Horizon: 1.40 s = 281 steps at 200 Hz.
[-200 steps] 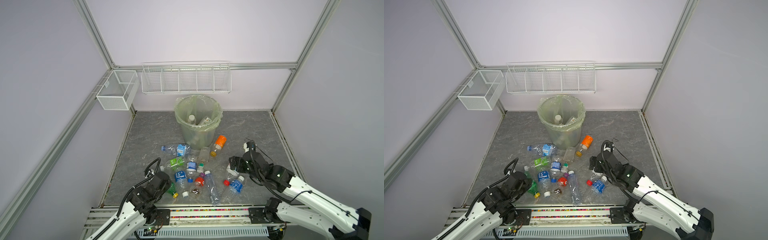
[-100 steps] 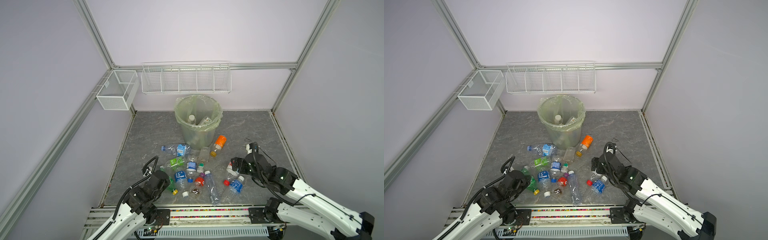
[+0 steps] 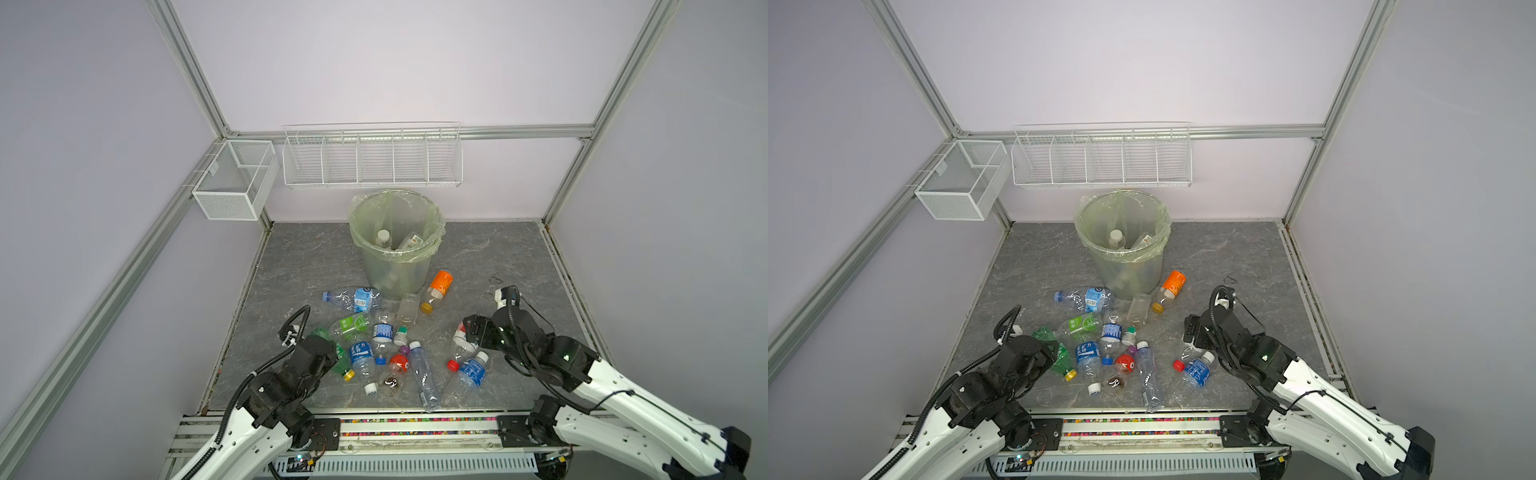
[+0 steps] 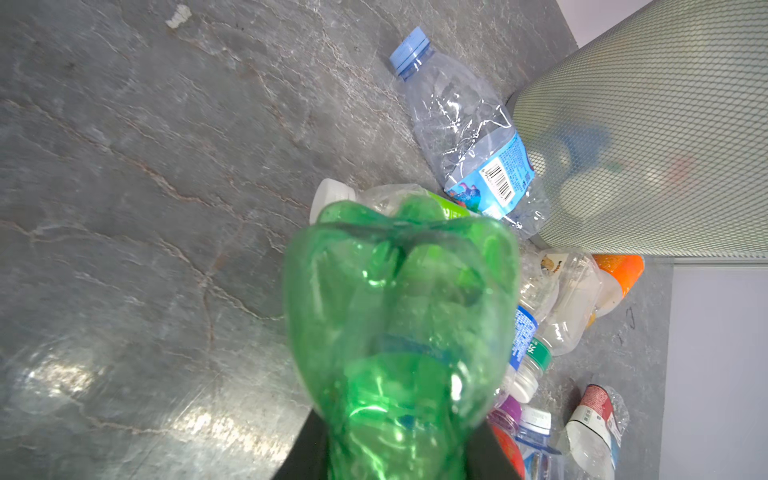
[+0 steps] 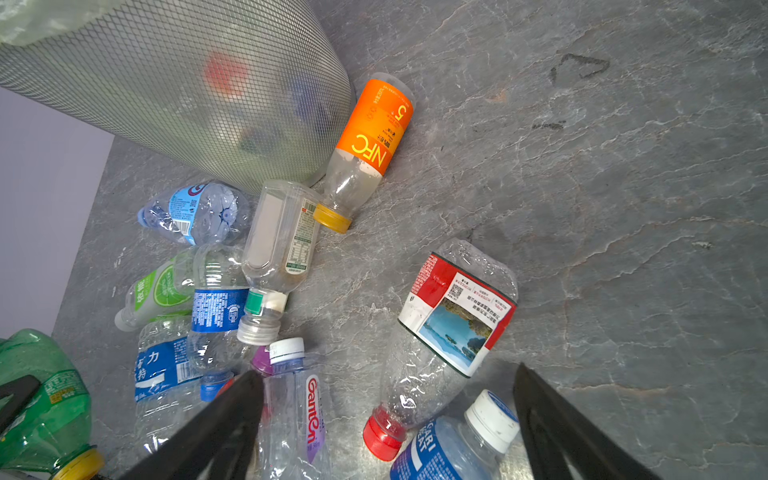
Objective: Throw the plastic bottles in the bin
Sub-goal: 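Lift the green soda bottle with the left gripper off the pile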
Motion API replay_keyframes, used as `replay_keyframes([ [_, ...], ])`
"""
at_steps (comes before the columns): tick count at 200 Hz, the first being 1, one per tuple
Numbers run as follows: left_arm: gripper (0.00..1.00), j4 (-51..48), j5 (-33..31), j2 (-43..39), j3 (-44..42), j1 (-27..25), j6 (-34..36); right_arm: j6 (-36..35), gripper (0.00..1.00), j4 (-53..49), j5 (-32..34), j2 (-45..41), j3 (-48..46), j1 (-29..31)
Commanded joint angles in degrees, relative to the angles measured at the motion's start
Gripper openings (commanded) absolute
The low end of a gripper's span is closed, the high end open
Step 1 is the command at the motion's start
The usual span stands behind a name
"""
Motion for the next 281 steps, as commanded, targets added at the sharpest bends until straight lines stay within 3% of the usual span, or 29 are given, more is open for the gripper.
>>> replay_keyframes([
  [1, 0.0, -0.98, -1.73, -0.09, 2.4, -0.16, 0.54, 1.41, 0.96, -1.57, 1.42, -1.08, -1.14, -0.18],
  [281, 0.0, 5.85, -2.45, 3.71, 15.85, -0.2, 11.23, 2.82, 0.99, -3.87, 3.03, -2.66, -1.3, -0.18],
])
